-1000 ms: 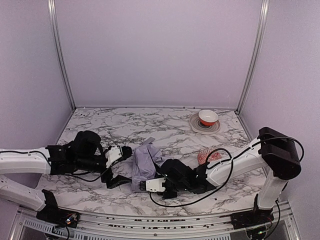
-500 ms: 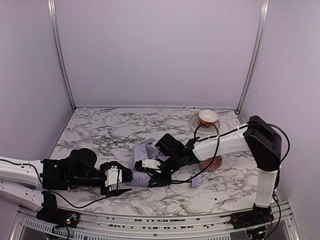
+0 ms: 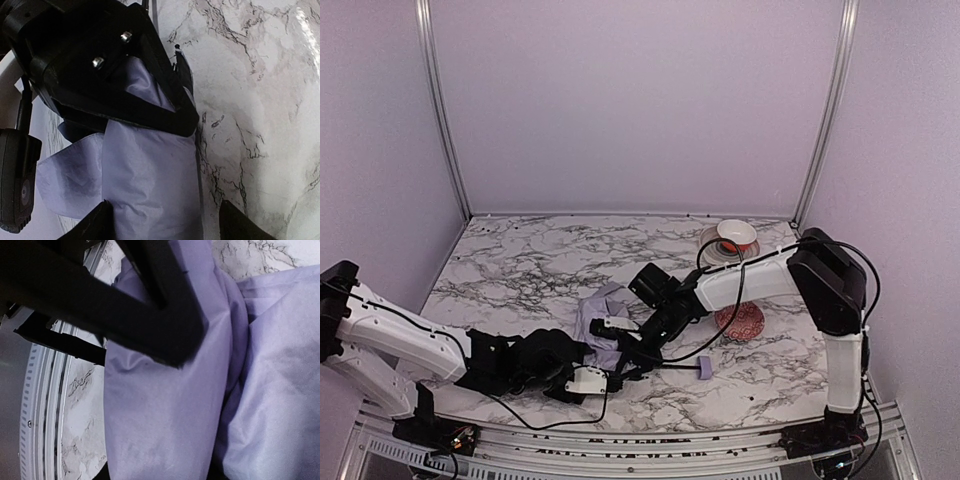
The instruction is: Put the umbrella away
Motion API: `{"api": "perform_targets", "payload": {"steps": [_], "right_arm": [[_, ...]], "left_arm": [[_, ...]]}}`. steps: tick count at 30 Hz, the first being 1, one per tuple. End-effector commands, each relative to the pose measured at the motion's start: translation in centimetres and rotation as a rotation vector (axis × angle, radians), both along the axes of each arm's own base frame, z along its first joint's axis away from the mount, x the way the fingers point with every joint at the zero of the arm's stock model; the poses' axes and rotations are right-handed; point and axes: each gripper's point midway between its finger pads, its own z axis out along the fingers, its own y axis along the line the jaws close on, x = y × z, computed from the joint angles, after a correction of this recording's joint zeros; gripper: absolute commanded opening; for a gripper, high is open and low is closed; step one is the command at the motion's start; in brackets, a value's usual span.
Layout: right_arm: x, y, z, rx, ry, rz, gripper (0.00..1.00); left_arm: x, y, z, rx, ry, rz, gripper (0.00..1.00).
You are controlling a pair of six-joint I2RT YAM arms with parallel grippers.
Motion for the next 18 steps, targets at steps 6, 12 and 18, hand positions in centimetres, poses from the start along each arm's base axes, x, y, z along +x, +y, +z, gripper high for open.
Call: {"api": "perform_targets", "payload": {"steps": [6, 12, 18], "right_arm": [[-4.3, -5.8, -5.1, -0.325, 0.279, -0.037, 0.15], [-3.2, -5.2, -3.8, -0.274, 0.283, -0.054, 0.17], [-2.7, -4.5, -2.1, -0.208, 0.286, -0.056, 0.23]], "left_arm": [[0.4, 1.6, -4.0, 0.157, 0.031, 0.071, 0.54], [-0.5, 2.3, -6.5, 0.213, 0.130, 0.092, 0.47], [-1.6, 3.4, -9.3, 0.322, 0.266, 0.111, 0.49]]}}
